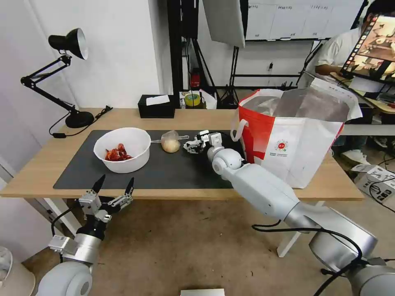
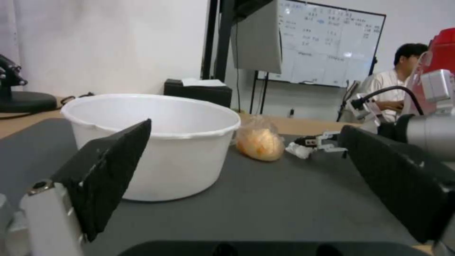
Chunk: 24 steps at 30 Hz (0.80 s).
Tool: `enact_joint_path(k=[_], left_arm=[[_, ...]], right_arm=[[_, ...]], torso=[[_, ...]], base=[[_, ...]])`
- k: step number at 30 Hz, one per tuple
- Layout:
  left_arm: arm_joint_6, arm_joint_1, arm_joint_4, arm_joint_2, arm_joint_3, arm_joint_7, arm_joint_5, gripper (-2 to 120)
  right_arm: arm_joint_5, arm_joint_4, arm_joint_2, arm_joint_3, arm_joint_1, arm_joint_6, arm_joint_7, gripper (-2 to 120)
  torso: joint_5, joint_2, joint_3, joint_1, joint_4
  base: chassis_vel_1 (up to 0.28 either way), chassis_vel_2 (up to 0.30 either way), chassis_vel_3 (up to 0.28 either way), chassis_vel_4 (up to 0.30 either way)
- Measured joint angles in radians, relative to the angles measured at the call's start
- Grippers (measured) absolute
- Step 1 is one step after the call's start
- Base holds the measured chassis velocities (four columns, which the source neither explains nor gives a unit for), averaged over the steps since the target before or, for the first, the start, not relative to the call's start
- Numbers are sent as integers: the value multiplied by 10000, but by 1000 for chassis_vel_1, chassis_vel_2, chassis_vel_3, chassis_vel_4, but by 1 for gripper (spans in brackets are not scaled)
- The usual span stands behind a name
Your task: Pick up the trash from the table and place it into the takeout bag.
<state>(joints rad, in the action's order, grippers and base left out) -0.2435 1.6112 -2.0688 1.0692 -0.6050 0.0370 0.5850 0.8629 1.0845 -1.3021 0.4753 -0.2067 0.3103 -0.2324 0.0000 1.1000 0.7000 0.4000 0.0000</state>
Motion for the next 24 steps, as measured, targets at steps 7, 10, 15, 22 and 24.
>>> enact_joint_path(k=[7,10,15,22,24], left_arm=[[-13,42,-75,-3,-54,-4,33,100],[-18,51,-101,-6,-66,-6,39,100],[-27,71,-140,2,-71,-9,42,100],[-37,77,-159,-1,-82,-15,42,100],[-39,78,-161,-4,-83,-16,42,100]], right_arm=[[-10,-102,-63,37,63,11,141,100],[-10,-125,-69,46,78,42,242,100],[-10,-121,-38,85,128,232,341,100],[-11,-123,23,88,133,370,354,100],[-12,-122,30,88,113,381,356,99]], torso=[[0,0,0,0,0],[0,0,0,1,0],[0,0,0,0,0],[0,0,0,0,0],[0,0,0,0,0]], base=[[0,0,0,0],[0,0,0,0],[0,0,0,0],[0,0,0,0],[0,0,0,0]])
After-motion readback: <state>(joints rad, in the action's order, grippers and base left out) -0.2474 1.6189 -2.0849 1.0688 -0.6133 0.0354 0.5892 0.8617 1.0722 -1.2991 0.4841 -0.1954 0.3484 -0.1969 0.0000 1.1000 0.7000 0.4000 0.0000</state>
